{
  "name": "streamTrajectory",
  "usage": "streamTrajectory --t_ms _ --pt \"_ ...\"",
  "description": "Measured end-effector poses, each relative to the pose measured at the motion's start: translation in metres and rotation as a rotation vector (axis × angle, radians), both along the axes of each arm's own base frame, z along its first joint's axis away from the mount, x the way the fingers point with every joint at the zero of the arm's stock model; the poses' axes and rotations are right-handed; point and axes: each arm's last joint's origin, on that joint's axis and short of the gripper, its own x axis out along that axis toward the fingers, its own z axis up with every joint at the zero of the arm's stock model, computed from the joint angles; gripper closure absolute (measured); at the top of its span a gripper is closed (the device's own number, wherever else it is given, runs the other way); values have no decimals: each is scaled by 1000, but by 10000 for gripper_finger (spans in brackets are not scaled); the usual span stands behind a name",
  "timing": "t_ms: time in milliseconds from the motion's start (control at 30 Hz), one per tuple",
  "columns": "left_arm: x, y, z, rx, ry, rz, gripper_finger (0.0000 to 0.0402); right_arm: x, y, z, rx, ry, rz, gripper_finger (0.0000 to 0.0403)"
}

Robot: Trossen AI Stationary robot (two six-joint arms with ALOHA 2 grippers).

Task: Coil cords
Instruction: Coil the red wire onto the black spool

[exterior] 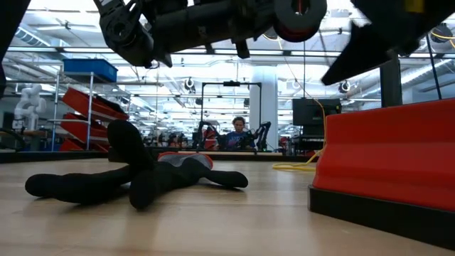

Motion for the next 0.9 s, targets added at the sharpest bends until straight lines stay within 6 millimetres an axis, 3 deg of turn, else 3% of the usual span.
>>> streamTrajectory --t_ms 400,900 --pt "1 4 2 77 -7 213 401 45 -35 4 6 -54 -30 403" --pt "1 -8 -1 207 33 288 401 57 -37 10 -7 -128 -18 403"
